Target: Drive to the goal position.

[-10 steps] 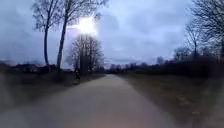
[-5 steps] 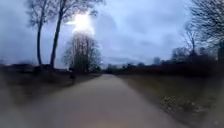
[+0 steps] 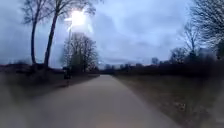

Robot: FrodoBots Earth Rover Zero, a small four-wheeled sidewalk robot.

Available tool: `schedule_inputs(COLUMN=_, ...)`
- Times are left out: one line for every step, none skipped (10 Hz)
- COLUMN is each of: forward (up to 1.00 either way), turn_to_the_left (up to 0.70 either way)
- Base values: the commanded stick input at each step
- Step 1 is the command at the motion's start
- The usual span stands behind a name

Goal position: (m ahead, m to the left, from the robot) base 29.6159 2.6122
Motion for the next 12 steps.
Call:
schedule_inputs(forward=1.00, turn_to_the_left=0.04)
schedule_inputs(forward=1.00, turn_to_the_left=0.04)
schedule_inputs(forward=1.00, turn_to_the_left=0.04)
schedule_inputs(forward=1.00, turn_to_the_left=0.04)
schedule_inputs(forward=1.00, turn_to_the_left=0.04)
schedule_inputs(forward=1.00, turn_to_the_left=0.04)
schedule_inputs(forward=1.00, turn_to_the_left=0.04)
schedule_inputs(forward=1.00, turn_to_the_left=0.04)
schedule_inputs(forward=1.00, turn_to_the_left=0.04)
schedule_inputs(forward=1.00, turn_to_the_left=0.04)
schedule_inputs(forward=1.00, turn_to_the_left=0.04)
schedule_inputs(forward=1.00, turn_to_the_left=0.04)
